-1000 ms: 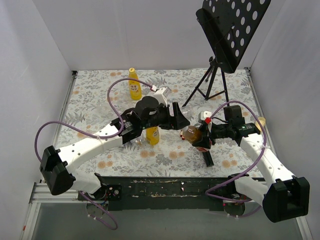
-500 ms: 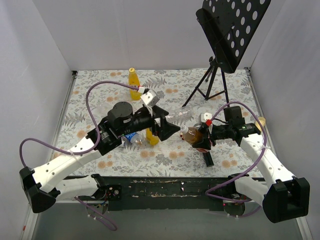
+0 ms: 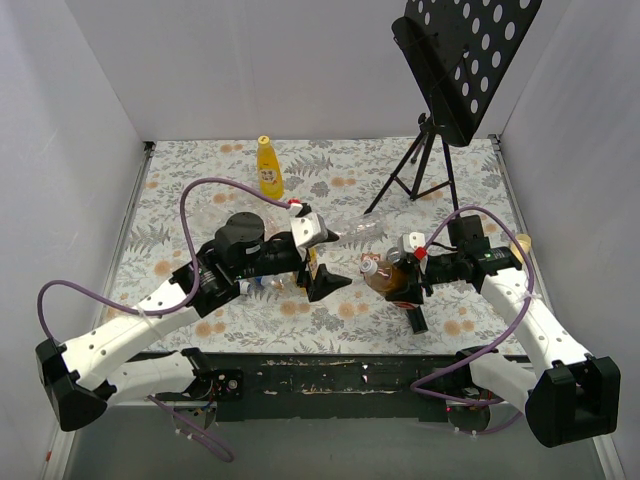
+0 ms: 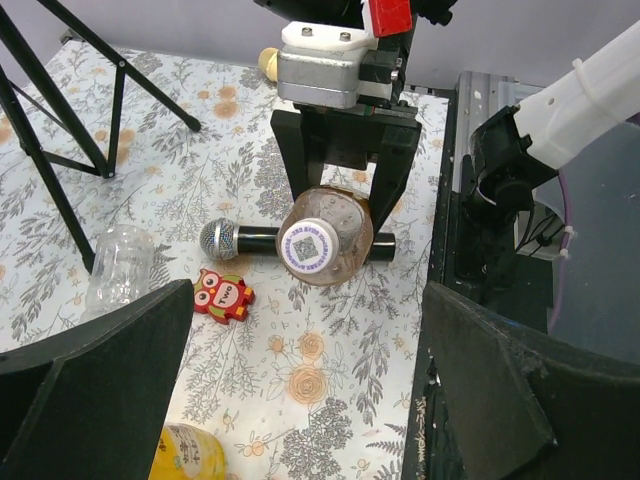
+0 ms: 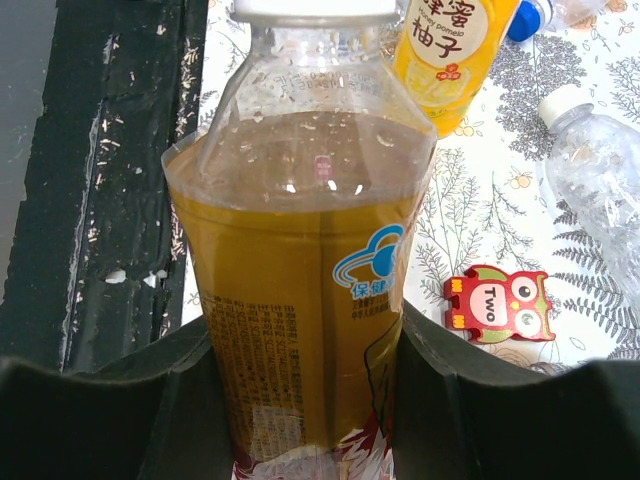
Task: Unscrew the bottle caps
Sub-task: Unscrew the bottle cap from the plastic bottle.
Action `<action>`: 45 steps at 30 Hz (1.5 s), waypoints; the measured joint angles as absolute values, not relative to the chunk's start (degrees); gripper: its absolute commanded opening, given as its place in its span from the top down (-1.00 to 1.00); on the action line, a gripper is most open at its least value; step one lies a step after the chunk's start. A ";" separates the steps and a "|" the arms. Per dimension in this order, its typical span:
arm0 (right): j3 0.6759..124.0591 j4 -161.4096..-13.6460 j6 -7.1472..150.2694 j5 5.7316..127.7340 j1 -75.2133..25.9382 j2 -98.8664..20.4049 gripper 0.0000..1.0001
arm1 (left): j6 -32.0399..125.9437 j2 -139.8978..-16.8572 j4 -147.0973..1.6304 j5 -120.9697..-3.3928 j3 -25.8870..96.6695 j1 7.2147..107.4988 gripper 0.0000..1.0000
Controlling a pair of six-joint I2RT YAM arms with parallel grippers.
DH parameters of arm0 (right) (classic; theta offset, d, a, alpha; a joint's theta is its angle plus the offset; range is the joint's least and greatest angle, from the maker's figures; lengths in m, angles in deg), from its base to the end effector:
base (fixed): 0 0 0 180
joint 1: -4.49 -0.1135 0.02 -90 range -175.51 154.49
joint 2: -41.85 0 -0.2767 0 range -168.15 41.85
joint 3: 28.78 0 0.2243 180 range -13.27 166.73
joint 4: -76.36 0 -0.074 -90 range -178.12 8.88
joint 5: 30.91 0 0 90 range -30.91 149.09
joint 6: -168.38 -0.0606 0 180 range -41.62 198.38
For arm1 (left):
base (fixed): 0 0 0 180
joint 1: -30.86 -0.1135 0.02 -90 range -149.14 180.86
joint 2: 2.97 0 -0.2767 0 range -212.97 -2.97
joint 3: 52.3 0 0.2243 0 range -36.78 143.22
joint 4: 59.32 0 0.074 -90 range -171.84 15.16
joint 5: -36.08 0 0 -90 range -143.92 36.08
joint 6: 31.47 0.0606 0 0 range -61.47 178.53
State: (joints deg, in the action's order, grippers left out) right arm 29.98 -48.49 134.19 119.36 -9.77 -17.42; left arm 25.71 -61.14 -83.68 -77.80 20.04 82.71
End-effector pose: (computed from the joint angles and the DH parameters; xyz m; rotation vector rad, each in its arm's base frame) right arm 0.1437 0.0908 0.2634 -1.5008 1.4902 0.9017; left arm 0.1159 -0.1873 0.3806 0.6582 1.8542 -1.3940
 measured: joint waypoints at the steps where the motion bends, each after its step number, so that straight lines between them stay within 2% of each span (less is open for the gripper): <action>1: 29.98 -48.18 134.60 119.49 -9.77 -17.42 0.97 | 26.15 -61.23 -83.79 -78.06 19.95 82.71 -0.96; 31: 28.93 -44.81 140.79 120.59 -9.77 -16.69 0.97 | 25.65 -65.17 -79.09 -82.50 18.07 82.71 -0.96; 45: 28.91 -44.70 141.33 120.65 -9.77 -16.67 0.97 | 29.23 -71.83 -80.62 -86.74 20.06 82.71 -0.94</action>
